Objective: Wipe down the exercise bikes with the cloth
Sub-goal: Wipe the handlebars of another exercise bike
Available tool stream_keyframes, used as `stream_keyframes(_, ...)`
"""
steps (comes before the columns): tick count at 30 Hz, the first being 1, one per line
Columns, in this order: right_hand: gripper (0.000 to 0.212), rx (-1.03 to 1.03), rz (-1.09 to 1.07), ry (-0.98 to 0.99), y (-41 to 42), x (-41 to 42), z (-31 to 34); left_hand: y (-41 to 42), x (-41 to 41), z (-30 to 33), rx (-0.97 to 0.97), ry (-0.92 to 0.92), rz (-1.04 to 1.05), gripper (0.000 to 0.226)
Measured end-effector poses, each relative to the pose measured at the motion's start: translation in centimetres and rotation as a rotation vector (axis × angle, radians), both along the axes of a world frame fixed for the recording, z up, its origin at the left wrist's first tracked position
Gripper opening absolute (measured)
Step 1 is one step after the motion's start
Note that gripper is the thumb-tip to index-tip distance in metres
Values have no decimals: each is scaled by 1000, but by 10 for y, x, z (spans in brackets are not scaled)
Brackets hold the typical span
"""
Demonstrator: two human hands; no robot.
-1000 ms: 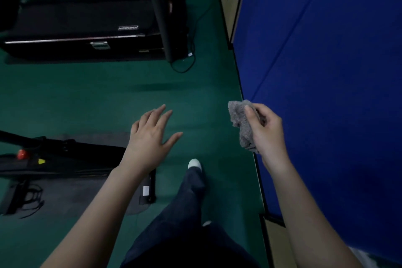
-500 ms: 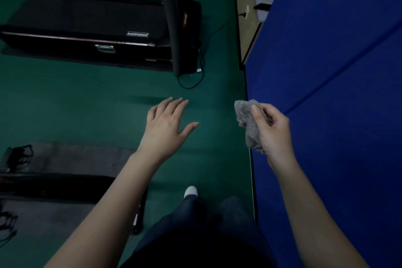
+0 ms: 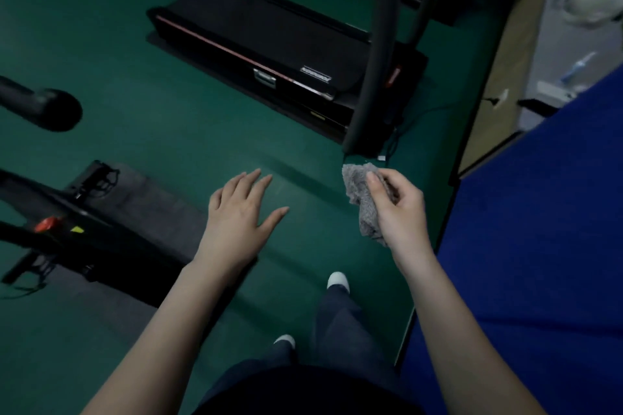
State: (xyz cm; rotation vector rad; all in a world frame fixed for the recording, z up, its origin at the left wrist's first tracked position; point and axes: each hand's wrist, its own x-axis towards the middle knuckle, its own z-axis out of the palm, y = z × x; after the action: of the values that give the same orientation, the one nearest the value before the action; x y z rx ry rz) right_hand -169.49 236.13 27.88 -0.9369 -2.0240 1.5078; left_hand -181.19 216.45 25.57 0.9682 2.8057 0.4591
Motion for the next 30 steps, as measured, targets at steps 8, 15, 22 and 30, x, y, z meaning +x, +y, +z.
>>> stream_keyframes(8,9,0,164,25,112,-69,6,80,-31,7,54,-5,200,77)
stream_keyframes(15,9,-32,390,27,147,-143,-2,101,-47,10,40,-23,434,76)
stream_keyframes(22,12,-54,585,22,131,-229,-2,88,-91,11,33,-7,581,77)
stream_keyframes(30,20,-12,650,13,122,-333,2,82,-188,5,50,-40,646,69)
